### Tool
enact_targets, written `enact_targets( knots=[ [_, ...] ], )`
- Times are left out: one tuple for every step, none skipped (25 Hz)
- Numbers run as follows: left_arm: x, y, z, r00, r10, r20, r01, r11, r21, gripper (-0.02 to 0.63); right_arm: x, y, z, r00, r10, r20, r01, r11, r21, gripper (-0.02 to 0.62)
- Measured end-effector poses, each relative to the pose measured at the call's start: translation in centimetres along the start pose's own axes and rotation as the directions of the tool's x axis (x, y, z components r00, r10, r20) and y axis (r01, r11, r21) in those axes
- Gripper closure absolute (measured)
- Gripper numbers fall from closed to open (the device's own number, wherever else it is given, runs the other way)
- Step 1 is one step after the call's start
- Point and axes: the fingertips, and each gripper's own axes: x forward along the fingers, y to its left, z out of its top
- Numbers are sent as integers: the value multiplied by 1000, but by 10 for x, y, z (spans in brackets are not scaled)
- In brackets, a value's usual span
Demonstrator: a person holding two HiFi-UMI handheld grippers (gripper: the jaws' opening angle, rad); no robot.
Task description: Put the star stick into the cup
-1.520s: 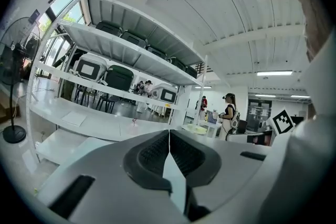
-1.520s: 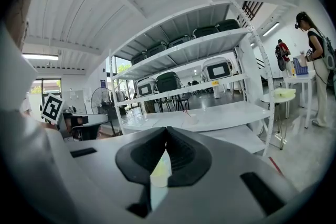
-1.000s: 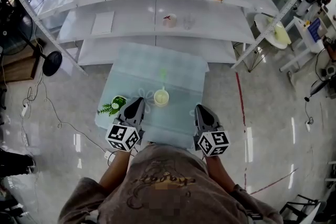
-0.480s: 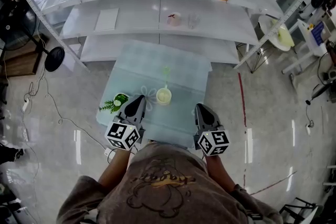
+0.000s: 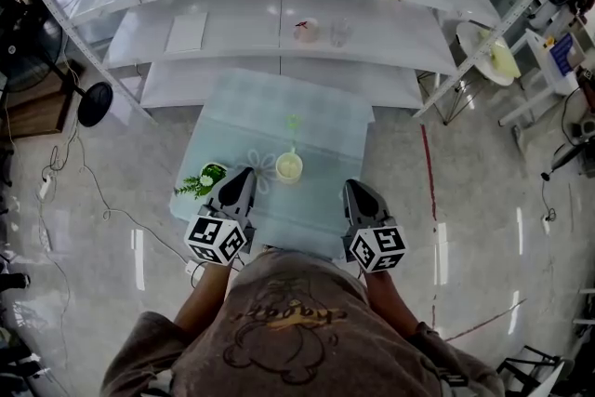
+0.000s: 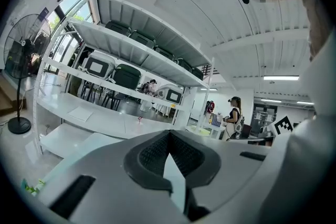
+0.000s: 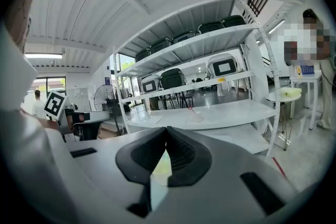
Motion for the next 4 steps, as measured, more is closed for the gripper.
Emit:
enact_targets(
  knots=[
    [0, 0, -1, 1000, 0, 0, 0, 1000, -1, 584, 0, 0, 0, 1000, 1, 0, -1, 1000, -1, 594],
    [0, 1, -2, 1000, 0, -1, 0, 1000, -2, 584, 1, 0, -1, 1000, 1, -1, -1, 1000, -1, 594],
    [0, 1, -2, 1000, 0, -1, 0, 1000, -3, 584, 1, 0, -2, 1000, 2, -1, -2, 1000, -1, 594],
    [0, 1, -3, 1000, 0, -1, 0, 1000, -4, 584, 1, 1, -3, 1000, 2, -1, -2, 1000, -2, 594]
  ],
)
